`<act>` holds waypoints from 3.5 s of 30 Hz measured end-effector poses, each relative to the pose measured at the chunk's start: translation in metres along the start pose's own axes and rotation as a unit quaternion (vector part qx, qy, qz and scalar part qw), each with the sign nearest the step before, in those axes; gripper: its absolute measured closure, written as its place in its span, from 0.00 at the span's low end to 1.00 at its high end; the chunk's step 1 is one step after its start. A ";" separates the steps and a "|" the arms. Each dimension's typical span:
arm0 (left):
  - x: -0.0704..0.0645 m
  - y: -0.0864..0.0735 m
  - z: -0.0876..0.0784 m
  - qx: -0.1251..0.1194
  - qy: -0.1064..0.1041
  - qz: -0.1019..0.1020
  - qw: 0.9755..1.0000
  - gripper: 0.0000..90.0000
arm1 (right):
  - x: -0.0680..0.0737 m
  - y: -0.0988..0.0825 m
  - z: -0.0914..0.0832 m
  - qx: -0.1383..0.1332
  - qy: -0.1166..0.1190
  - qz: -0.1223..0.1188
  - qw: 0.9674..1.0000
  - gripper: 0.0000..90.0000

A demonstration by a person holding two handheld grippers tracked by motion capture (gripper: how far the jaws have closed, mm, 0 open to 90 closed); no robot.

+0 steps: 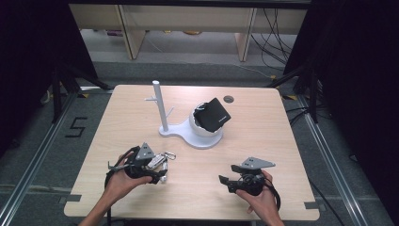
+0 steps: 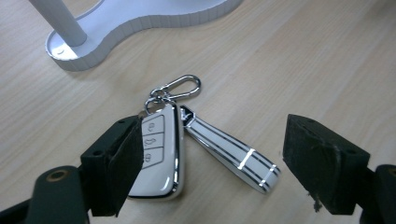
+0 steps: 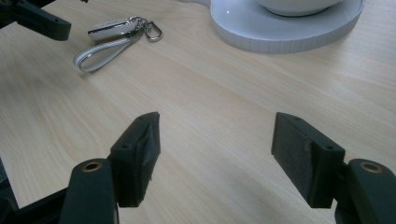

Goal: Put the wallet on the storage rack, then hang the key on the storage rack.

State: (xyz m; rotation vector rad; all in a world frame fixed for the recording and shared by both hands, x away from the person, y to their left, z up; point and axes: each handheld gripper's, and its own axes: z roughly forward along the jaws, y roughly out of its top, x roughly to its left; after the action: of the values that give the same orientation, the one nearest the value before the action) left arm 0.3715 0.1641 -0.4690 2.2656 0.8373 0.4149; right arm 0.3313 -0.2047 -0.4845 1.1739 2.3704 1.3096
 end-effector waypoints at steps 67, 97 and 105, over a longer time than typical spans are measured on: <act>0.027 0.071 0.085 0.267 -0.036 0.067 0.961 0.64 | 0.008 -0.002 0.007 0.020 0.005 -0.044 0.999 0.38; 0.009 0.080 0.090 0.341 -0.070 0.136 0.928 0.82 | 0.011 -0.004 0.010 0.027 0.006 -0.049 0.998 0.38; 0.005 0.078 0.088 0.335 -0.072 0.155 0.927 0.83 | 0.011 -0.004 0.010 0.026 0.005 -0.050 0.998 0.38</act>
State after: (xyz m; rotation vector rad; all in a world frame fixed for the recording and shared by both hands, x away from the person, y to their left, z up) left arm 0.4536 0.0810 -0.4783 3.0398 0.5945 0.0917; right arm 0.3268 -0.1919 -0.4911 1.0488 2.4496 1.2327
